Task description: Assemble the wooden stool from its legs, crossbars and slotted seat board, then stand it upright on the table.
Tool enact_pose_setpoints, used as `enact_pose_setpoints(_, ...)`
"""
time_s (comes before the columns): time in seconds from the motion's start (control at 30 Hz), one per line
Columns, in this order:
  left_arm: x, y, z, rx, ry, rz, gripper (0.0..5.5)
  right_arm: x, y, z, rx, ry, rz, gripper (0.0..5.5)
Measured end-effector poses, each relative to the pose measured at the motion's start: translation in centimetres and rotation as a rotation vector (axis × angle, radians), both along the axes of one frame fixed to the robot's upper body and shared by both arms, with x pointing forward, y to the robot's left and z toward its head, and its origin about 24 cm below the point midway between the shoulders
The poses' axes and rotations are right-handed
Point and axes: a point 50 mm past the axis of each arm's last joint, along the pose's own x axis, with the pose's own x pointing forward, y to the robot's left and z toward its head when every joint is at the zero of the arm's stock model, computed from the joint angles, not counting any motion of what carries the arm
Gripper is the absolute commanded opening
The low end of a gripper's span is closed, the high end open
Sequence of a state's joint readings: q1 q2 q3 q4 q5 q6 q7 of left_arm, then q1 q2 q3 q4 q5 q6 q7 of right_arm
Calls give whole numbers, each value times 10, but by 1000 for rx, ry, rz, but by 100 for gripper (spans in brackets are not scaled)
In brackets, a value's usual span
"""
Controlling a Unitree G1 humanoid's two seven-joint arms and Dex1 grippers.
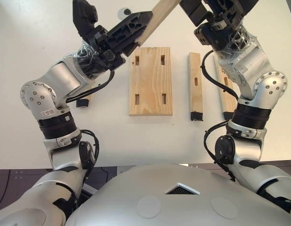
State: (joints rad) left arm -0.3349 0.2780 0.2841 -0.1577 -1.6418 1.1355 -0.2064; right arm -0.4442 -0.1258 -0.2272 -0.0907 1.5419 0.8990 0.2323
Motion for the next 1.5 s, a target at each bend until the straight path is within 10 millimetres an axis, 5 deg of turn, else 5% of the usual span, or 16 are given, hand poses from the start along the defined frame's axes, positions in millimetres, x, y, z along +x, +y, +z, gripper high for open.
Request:
enact_pose_setpoints(0.37,-1,-1,0,-15,0,-9,197,3,-1,-4,7,46,-1,206)
enact_pose_setpoints(0.6,-1,-1,-2,-11,0,-10,197,3,-1,-6,9,55,9,204)
enact_pose_setpoints(0.8,5,5,-13,118,-1,32,288,8,-1,-12,-100,27,-51,204)
enact_pose_setpoints(1.03,0,40,-49,321,51,60,382,9,-17,-11,-286,-191,-138,204)
enact_pose_setpoints(1.17,13,82,-61,391,85,244,402,-5,-30,-22,-389,-299,-92,204)
enact_pose_setpoints(1.3,31,109,-53,401,58,399,402,-17,-46,-37,-472,-333,-58,204)
enact_pose_setpoints(1.5,35,113,-45,400,23,416,402,-23,-50,-58,-562,-374,-10,204)
